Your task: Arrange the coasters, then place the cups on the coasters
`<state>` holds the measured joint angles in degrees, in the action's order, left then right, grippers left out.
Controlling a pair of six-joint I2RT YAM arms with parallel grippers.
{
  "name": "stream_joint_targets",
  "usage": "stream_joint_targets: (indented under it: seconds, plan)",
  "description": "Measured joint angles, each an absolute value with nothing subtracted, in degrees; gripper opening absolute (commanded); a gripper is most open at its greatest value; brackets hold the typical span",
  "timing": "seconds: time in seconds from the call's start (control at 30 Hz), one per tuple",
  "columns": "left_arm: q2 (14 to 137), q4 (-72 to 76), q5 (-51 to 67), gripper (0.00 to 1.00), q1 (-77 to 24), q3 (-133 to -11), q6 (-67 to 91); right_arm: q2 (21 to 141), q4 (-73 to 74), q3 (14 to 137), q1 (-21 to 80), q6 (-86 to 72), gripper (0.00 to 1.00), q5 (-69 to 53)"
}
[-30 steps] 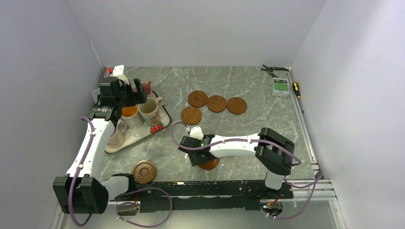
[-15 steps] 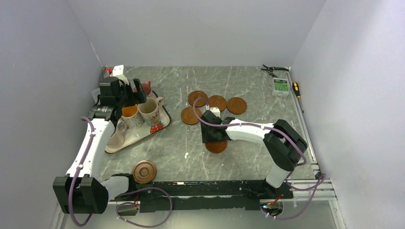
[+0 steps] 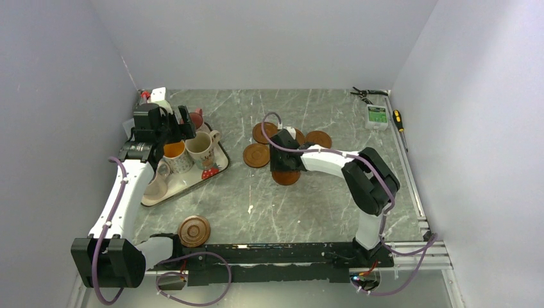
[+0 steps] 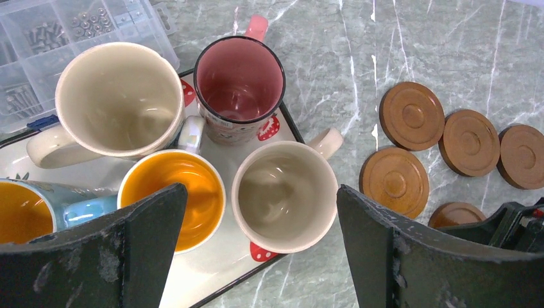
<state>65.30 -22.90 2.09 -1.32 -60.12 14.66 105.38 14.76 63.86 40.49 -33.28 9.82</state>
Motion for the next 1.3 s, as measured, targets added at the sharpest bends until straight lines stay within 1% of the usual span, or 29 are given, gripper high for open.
stream_joint_targets:
  seconds: [0.27,1.1,1.3]
  plan:
    - [65.3,-22.9,2.0,0.94,-1.3,-60.1,14.5,108.3,12.6,67.0,38.2,-32.0,0.54,8.1]
    - [65.3,-22.9,1.6,0.94,-1.3,-60.1,14.4,111.1,11.9,70.5,36.6,-29.9,0.54,7.4]
    - [65.3,-22.9,1.6,0.94,-1.3,-60.1,14.3,111.0,11.9,70.6,36.4,-29.5,0.58,7.1]
